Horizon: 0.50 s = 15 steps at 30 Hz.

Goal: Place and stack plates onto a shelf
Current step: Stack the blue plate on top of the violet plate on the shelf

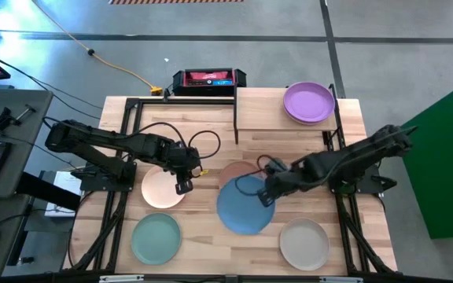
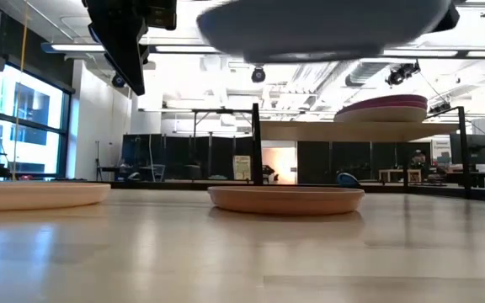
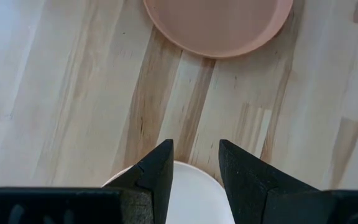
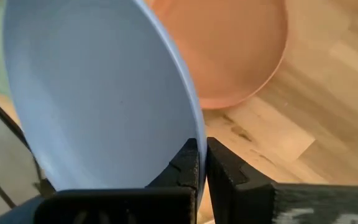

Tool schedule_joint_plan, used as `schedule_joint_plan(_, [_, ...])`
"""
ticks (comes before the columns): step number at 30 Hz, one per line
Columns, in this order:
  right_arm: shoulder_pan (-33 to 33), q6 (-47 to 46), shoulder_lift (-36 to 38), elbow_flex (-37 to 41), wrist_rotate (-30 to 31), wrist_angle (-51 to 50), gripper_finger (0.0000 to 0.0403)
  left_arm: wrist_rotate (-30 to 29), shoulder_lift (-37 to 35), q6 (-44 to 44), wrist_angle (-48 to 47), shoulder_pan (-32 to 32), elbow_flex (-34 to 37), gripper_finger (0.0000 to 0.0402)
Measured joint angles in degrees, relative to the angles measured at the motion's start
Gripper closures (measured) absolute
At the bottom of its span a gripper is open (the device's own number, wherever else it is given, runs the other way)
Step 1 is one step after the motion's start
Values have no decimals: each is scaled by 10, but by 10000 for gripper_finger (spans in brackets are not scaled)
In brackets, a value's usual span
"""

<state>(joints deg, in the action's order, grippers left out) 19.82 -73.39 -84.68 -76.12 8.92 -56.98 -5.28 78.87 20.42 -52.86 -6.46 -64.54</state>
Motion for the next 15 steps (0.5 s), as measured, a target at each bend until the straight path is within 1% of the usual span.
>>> schedule_joint_plan(5, [-38,26,55,0,4,-32,403,-20,0,-21,0,0,0,284])
schedule_joint_plan(10, [-86,44,112,0,22,-68,403,-43,0,-44,0,5,0,284])
schedule_joint_plan(15, [-143,53,172,0,38,-91,403,-45,0,-83,0,26,0,284])
